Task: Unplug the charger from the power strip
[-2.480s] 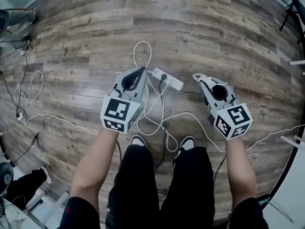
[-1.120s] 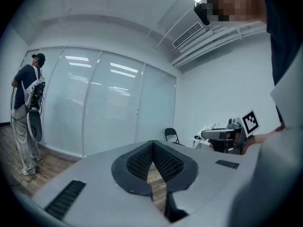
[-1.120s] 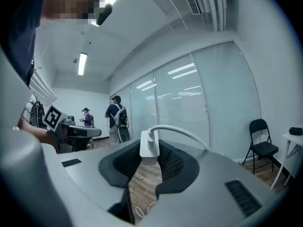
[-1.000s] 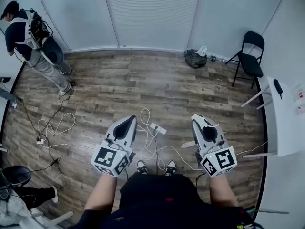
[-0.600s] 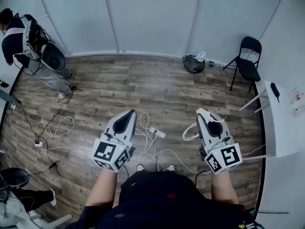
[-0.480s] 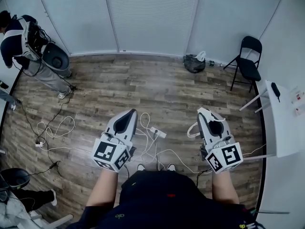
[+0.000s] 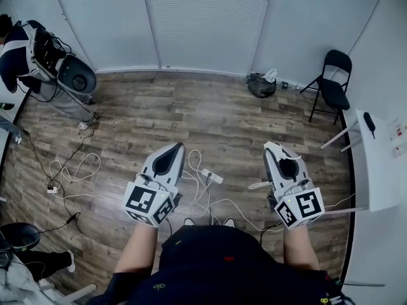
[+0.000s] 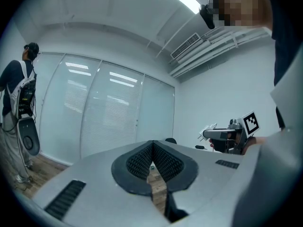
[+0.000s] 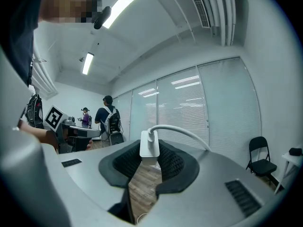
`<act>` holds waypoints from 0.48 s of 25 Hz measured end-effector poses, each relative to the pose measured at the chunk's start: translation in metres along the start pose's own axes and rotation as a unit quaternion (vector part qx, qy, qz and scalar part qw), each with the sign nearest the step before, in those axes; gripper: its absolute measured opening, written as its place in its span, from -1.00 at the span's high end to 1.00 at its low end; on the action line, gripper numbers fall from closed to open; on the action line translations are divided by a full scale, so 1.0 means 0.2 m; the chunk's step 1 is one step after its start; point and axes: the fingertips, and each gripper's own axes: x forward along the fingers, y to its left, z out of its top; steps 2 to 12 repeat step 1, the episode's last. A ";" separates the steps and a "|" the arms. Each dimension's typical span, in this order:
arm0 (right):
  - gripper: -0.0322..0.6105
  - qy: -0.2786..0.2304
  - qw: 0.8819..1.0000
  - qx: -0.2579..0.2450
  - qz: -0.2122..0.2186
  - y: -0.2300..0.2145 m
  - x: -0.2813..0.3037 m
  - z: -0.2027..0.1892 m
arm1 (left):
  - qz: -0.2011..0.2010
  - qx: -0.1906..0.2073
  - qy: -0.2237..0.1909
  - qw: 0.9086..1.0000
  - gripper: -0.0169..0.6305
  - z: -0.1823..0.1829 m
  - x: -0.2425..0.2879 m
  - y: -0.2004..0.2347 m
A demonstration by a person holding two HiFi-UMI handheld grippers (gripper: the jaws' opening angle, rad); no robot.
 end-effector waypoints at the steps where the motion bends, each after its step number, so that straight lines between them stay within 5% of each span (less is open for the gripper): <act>1: 0.57 0.000 1.000 -0.001 0.000 0.01 0.01 0.00 | 0.000 0.000 0.000 1.000 0.89 0.00 0.00 0.01; 12: 0.57 0.000 1.000 -0.001 0.000 0.01 0.01 0.00 | 0.000 0.000 0.000 1.000 0.89 0.00 0.00 0.01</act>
